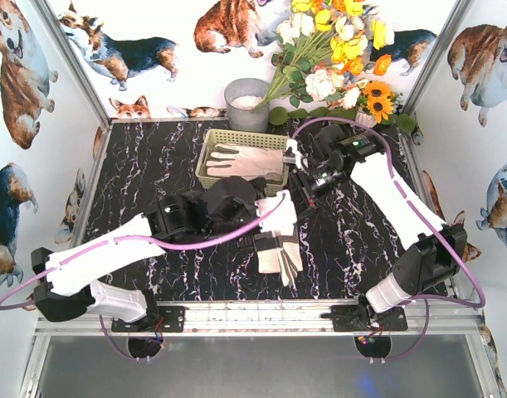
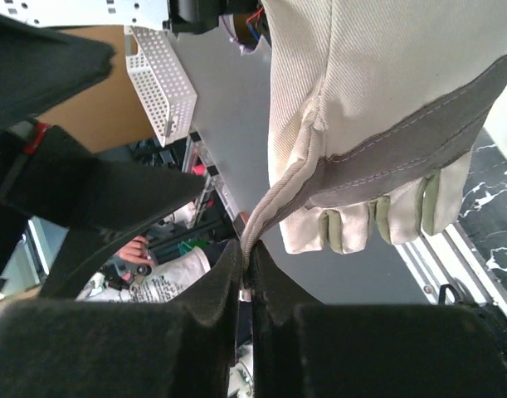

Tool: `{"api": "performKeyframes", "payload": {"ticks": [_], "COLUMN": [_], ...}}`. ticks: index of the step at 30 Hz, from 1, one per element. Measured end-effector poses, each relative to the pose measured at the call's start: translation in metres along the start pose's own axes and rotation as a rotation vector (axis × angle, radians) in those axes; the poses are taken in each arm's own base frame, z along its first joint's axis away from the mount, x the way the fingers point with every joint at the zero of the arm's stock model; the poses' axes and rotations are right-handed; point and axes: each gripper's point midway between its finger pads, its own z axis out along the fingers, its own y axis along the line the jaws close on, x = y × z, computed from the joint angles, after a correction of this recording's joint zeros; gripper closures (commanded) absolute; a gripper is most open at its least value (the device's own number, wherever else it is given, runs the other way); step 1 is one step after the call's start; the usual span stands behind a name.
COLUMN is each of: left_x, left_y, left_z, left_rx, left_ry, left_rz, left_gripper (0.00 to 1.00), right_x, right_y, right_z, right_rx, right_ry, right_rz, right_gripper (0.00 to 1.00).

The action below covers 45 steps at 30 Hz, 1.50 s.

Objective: Put the gloves into the storage basket
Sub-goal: Turn over the glove.

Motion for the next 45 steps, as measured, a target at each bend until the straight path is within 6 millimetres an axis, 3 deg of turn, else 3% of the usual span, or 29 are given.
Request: {"api": "performKeyframes", "payload": {"ticks": [5, 12, 17, 23, 34, 37, 40, 41, 45], "left_x": [0.013, 0.015, 0.02, 0.028, 0.027, 0.026, 0.025, 0.024, 0.023], "left_y": [-0.017, -0.035, -0.047, -0.068, -0.084, -0.086, -0.087, -0.087, -0.085], "left_z": [0.011, 0.024, 0.034, 0.049, 0.056, 0.06, 0.061, 0.061, 0.063], "left_rx": [0.054, 0.111, 0.162, 0.253, 0.293, 0.284, 0.276, 0.272, 0.241], "left_ry": [0.079, 0.108, 0.131, 0.159, 0.137, 0.128, 0.128, 0.128, 0.13], "left_rz": [0.129, 0.235, 0.276, 0.283, 0.167, 0.119, 0.068, 0.054, -0.018], "left_gripper": [0.02, 0.04, 0.23, 0.35, 0.68, 0.8, 1.0, 1.0, 1.0], "right_x": [0.01, 0.022, 0.033, 0.035, 0.042, 0.045, 0.046, 0.046, 0.044], "right_y": [0.007, 0.011, 0.012, 0.015, 0.007, 0.003, 0.0, -0.001, -0.005], "right_z": [0.008, 0.015, 0.016, 0.015, 0.016, 0.016, 0.016, 0.015, 0.013], "right_rx": [-0.02, -0.06, -0.068, -0.073, -0.017, 0.009, 0.027, 0.037, 0.077], "right_ry": [0.046, 0.086, 0.101, 0.095, 0.12, 0.13, 0.134, 0.134, 0.126], "right_rz": [-0.003, 0.002, 0.008, -0.012, -0.026, -0.027, -0.028, -0.03, -0.045], "right_gripper": [1.0, 1.0, 1.0, 1.0, 1.0, 1.0, 1.0, 1.0, 0.8]}}
